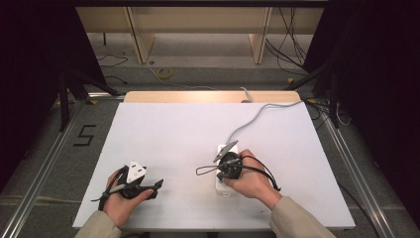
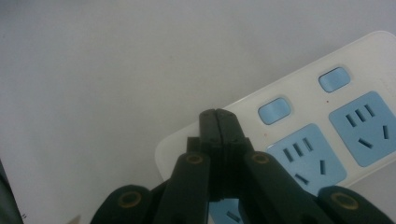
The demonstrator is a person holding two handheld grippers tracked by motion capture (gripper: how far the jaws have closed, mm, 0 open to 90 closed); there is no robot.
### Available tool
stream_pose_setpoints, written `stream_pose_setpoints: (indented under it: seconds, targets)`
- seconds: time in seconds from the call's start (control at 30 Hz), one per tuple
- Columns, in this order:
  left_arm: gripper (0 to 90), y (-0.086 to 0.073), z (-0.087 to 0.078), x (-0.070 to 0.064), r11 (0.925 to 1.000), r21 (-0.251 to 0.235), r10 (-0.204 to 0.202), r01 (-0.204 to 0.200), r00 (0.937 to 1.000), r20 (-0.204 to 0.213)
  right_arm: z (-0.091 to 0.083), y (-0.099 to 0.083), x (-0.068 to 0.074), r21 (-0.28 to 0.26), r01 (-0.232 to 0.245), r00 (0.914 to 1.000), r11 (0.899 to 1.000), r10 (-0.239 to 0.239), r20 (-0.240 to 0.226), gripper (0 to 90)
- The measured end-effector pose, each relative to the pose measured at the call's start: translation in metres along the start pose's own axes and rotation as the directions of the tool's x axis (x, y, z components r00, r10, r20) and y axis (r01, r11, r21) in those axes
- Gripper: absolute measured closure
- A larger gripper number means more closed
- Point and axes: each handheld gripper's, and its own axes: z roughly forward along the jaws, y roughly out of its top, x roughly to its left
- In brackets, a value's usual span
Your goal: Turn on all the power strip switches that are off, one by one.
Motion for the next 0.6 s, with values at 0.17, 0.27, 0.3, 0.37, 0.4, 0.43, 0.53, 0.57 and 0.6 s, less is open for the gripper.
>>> stream_pose_setpoints:
  seconds: [0.17,0.27,0.3,0.37,0.4,0.43,0.53,0.57,0.6]
  targets:
    - [24.6,0.0,-0.0001,0.0001,1.0,0.001,0.0,0.0,1.0,0.0,0.0,0.0002,0.0,0.001,-0.001,1.0,1.0,0.001,0.0,90.0]
    - [24.6,0.0,0.0,0.0,1.0,0.0,0.0,0.0,1.0,0.0,0.0001,0.0005,0.0005,0.005,0.003,1.0,1.0,-0.003,-0.001,90.0]
    - [24.6,0.0,0.0,0.0,1.0,0.0,0.0,0.0,1.0,0.0,0.0,0.0007,0.001,0.009,0.002,1.0,1.0,-0.002,0.0,90.0]
    - [24.6,0.0001,-0.0001,-0.0001,1.0,-0.001,0.0,0.0,1.0,0.0,0.0002,0.0011,0.0011,0.015,0.003,1.0,1.0,-0.003,0.001,90.0]
    - [24.6,0.0,-0.0001,0.0001,1.0,0.0,0.0,0.0,1.0,0.0,0.0006,0.0011,0.0011,0.014,0.007,1.0,1.0,-0.007,-0.003,90.0]
    - [24.6,0.0,-0.0001,0.0002,1.0,0.0,0.0,0.0,1.0,0.0,0.0008,0.0013,0.0011,0.016,0.01,1.0,1.0,-0.01,-0.003,90.0]
    - [24.6,0.0,-0.0001,0.0,1.0,0.0,0.0,0.0,1.0,0.0,0.001,0.0016,0.0012,0.021,0.011,0.9999,1.0,-0.011,-0.002,90.0]
    - [24.6,0.0,-0.0001,0.0,1.0,0.0,0.0,0.0,1.0,0.0,0.0012,0.0017,0.0011,0.022,0.01,0.9999,1.0,-0.01,-0.003,90.0]
    - [24.6,0.0001,-0.0001,-0.0001,1.0,0.0,0.0,0.0,1.0,0.0,0.0013,0.0016,0.001,0.023,0.01,0.9999,1.0,-0.01,-0.003,90.0]
